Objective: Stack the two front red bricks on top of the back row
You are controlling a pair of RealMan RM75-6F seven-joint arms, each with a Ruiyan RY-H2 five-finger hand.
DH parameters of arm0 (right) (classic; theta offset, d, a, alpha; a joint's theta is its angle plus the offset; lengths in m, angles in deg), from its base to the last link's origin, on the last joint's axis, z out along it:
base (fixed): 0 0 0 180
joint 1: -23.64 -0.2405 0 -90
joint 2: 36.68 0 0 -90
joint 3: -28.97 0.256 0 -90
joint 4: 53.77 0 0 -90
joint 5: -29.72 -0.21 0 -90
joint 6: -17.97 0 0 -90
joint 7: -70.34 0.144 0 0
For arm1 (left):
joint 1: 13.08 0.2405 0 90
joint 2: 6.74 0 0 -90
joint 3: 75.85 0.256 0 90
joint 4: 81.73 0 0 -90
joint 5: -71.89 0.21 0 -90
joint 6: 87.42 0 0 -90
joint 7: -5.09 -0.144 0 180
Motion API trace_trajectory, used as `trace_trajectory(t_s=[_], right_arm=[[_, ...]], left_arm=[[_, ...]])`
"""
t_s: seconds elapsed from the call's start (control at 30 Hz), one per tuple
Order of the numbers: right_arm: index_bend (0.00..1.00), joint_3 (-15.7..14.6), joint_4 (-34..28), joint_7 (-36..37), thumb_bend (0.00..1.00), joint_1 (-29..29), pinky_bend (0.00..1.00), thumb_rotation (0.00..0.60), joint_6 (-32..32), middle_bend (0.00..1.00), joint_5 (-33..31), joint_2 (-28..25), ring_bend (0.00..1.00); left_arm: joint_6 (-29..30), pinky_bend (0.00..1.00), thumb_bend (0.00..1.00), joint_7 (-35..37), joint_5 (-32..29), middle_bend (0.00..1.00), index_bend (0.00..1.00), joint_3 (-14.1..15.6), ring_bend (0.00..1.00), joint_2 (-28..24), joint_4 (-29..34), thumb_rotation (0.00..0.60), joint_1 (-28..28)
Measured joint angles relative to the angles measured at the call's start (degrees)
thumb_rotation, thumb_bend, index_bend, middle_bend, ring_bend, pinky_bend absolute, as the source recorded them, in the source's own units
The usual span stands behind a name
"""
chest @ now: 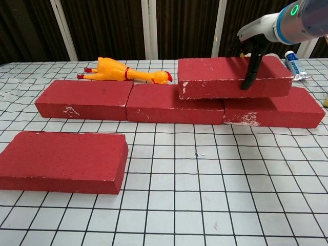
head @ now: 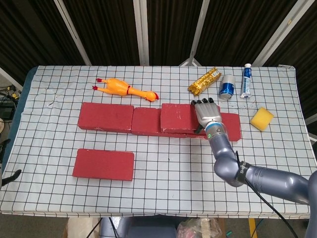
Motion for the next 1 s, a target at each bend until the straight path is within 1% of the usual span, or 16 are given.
trace_trajectory(t_s=[0.17,0.27,0.57,1.0], right_arm=[[0.27,-1.0,3.6,0.4,0.16,-1.3,0.0,0.6,0.3,0.22,-1.2,1.9,0.1],[0.27,-1.0,4.4,1.2,0.16,-1.8,0.0,0.6,0.2,0.22,-1.7,2.3,0.1],[0.27,-2.5,4.6,1.2,0.16,-2.4,0.0,0.6,-1.2,0.22,-2.1,3.0,0.1],[0.27,-2.9,4.7,1.2,0.16,-2.9,0.0,0.6,-1.9,0.22,-2.1,4.2,0.1]], left_arm=[[0.0,0.12,0.0,-0.3,-0.1,0.03,0.18,0.0,0.0,0.1,0.0,0.6,0.0],[0.3,0.12,0.0,-0.3,-0.2,0.03,0.18,-0.1,0.0,0.1,0.1,0.6,0.1],[0.1,0.12,0.0,-0.7,0.0,0.03,0.18,0.1,0.0,0.2,0.2,0.6,0.0],[0.1,0.12,0.0,-0.7,-0.1,0.03,0.18,0.0,0.0,0.3,0.0,0.6,0.0]])
